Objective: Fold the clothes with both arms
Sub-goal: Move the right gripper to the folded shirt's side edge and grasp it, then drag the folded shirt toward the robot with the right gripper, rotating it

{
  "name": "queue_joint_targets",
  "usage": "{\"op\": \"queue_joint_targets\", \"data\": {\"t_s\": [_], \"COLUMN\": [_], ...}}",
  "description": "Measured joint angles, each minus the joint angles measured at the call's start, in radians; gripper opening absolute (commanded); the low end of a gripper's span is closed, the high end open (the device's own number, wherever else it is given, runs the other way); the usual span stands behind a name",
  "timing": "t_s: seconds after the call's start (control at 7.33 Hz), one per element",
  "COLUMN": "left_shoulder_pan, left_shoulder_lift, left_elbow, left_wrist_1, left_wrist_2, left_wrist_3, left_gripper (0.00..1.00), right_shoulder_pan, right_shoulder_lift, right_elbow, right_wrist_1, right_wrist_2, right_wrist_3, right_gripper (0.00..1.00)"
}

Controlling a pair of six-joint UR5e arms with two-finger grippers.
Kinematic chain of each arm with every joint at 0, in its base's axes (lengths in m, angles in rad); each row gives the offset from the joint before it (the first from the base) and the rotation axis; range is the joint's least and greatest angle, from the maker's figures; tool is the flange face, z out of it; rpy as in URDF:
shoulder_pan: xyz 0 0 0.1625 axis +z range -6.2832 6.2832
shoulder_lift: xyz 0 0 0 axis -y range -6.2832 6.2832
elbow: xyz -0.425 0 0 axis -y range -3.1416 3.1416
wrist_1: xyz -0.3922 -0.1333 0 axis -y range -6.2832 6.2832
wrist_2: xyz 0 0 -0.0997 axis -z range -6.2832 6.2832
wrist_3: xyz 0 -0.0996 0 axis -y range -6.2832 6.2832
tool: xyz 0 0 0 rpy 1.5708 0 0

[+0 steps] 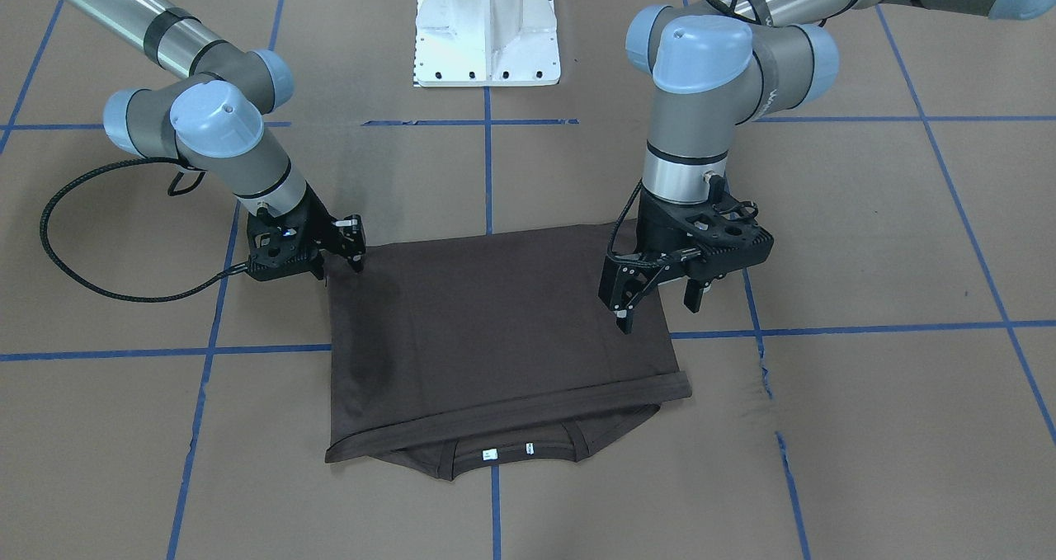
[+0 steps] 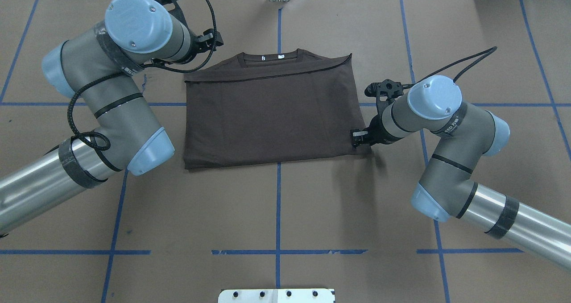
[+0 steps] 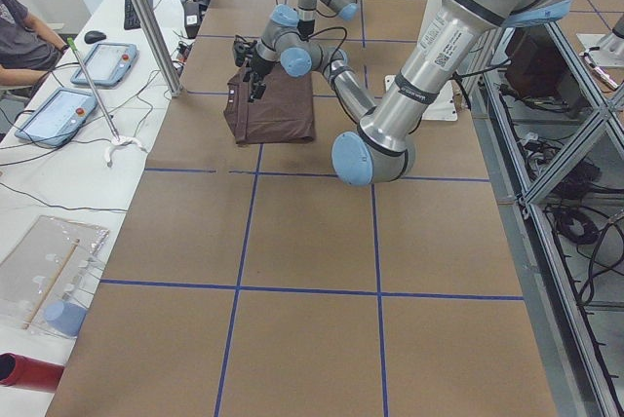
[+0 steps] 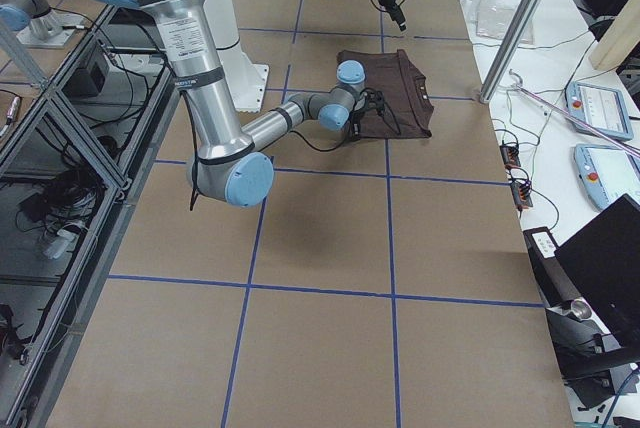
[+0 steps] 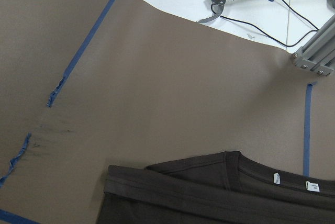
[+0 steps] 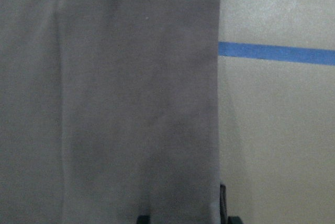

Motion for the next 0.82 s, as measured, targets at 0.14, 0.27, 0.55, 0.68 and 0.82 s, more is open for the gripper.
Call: {"op": "queue_joint_targets", "data": {"t_s": [0.14,0.27,0.55,0.68,0.82], "left_shoulder_pan": [0.000,0.001,0.001,0.001,0.002], "left_shoulder_lift": [-0.001,-0.003,-0.008,-0.010,-0.010], "left_elbow": [0.000,0.000,-0.001,-0.001,-0.003], "left_wrist_1": [0.000,0.000,0.001,0.001,0.001], "left_wrist_2": [0.000,0.000,0.000,-0.001,-0.003], "left_wrist_3": [0.000,0.000,0.000,0.000,0.000], "left_gripper": [1.00,1.00,1.00,1.00,1.00], "right_shoulder_pan": [0.000,0.000,-0.001,-0.016,-0.051], "right_shoulder_lift": [0.000,-0.002,-0.053,-0.117,-0.200], "right_elbow": [0.001,0.004,0.056,0.123,0.208], "right_wrist_1": [0.001,0.001,0.002,0.002,0.002], "right_wrist_2": [0.013,0.022,0.031,0.035,0.035], "right_wrist_3": [0.000,0.000,-0.001,0.000,0.001], "right_gripper": [0.00,0.00,0.00,0.00,0.00]}}
